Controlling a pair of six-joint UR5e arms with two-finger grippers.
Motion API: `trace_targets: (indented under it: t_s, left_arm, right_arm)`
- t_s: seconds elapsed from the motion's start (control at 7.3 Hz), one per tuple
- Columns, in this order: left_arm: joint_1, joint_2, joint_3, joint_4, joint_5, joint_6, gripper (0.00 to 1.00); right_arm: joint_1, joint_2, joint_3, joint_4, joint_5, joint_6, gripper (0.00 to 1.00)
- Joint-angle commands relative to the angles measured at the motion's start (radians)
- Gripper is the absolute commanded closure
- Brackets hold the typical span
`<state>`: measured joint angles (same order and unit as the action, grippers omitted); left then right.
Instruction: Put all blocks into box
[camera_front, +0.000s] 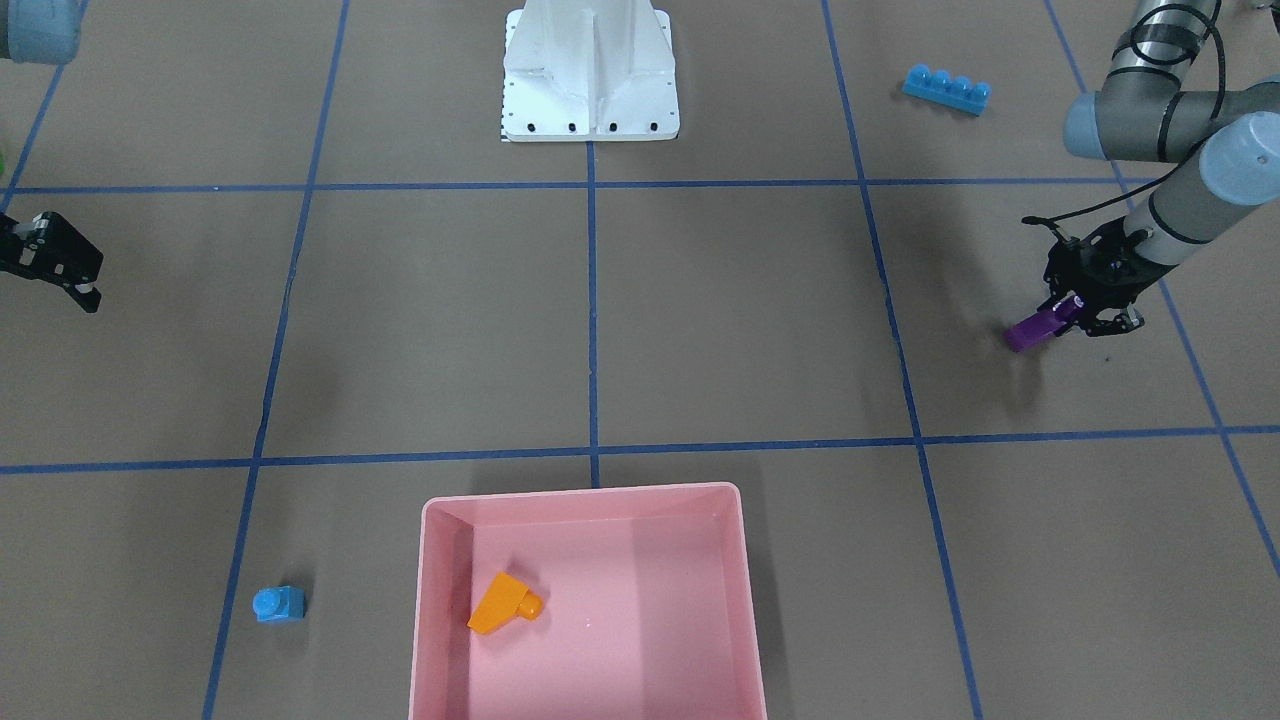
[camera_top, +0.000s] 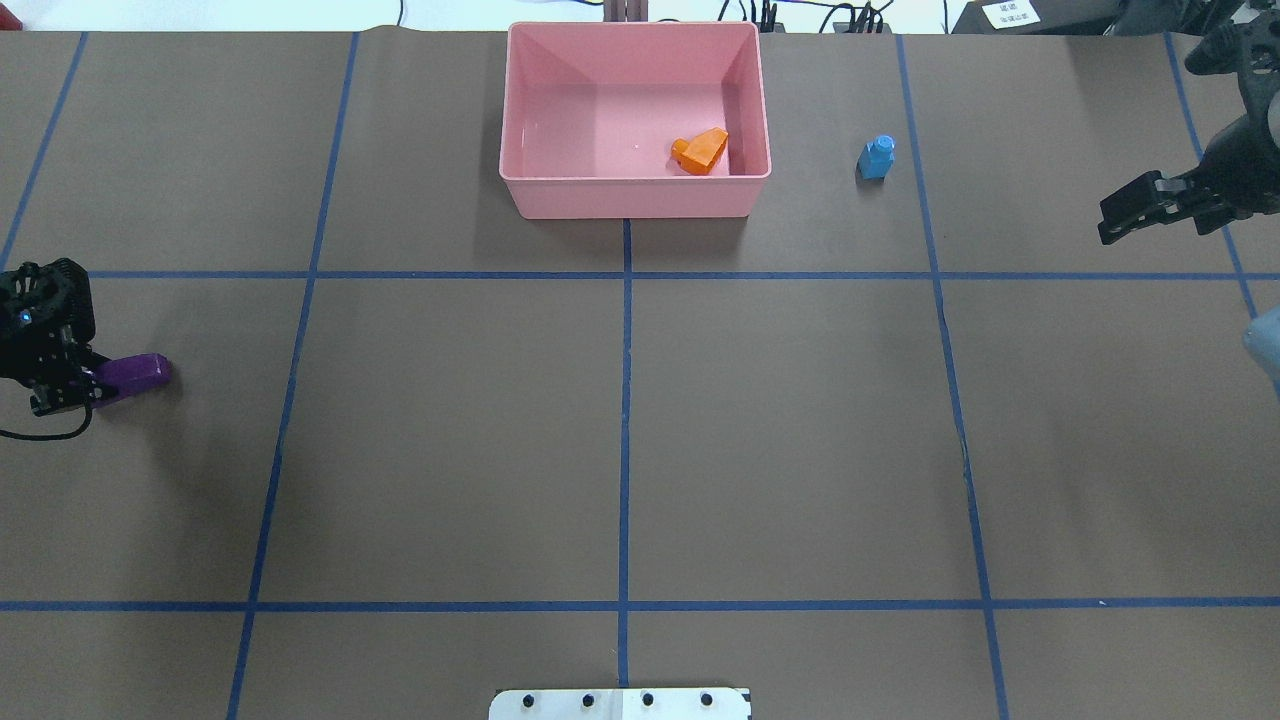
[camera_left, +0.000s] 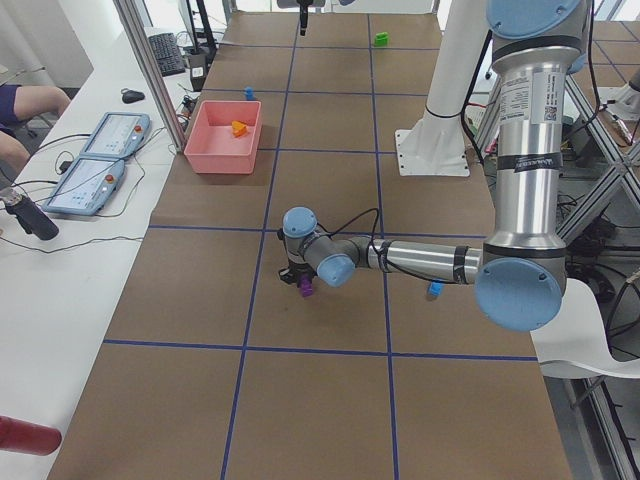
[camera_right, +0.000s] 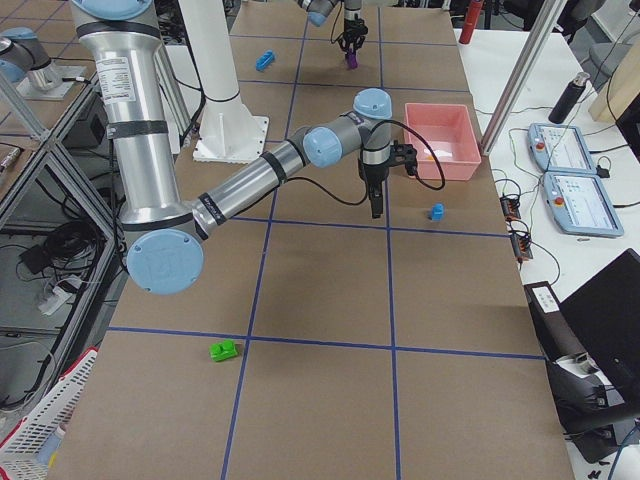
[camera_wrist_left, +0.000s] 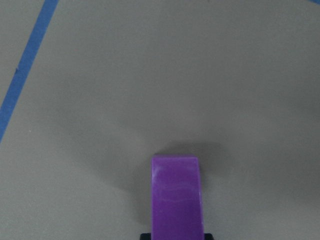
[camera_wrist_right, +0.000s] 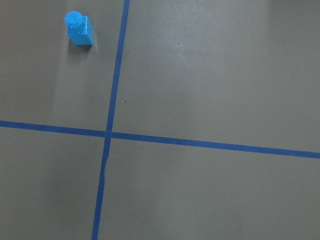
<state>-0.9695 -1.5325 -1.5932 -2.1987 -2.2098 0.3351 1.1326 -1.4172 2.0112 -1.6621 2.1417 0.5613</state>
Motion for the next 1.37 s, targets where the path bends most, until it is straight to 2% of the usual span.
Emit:
trace_targets:
  t_s: [0.0,0.27,0.55,0.69,0.96,1.1,1.23]
  left_arm:
    - [-0.009,-0.004,-0.078,0.001,0.001,-0.334,1.0]
    - [-0.012,-0.043,-0.146,0.005,-0.001,-0.77,1.0]
    - [-0.008,-0.186,-0.145,0.019,0.005,-1.095,1.0]
    - [-0.009,-0.277,-0.137,0.095,0.008,-1.166,1.0]
    - [-0.014,-0.519,-0.104,0.369,0.021,-1.173,1.0]
    - [-0.018,-0.652,-0.017,0.448,0.036,-1.179,1.0]
    - [-0.017,-0.767,0.11,0.458,0.038,-1.229,1.0]
  right_arm:
    - [-0.002,0.003,-0.014,0.018,-0.003,0.006,0.0]
    - [-0.004,0.006,-0.098,0.13,-0.002,0.011,0.0]
    - [-0.005,0.073,-0.191,0.168,-0.003,0.015,0.0]
    - [-0.005,0.116,-0.251,0.171,-0.002,0.017,0.0]
    - [-0.005,0.219,-0.357,0.174,0.013,0.016,0.0]
    - [-0.005,0.256,-0.396,0.176,0.017,0.012,0.0]
    - [-0.005,0.291,-0.432,0.176,0.017,0.012,0.01]
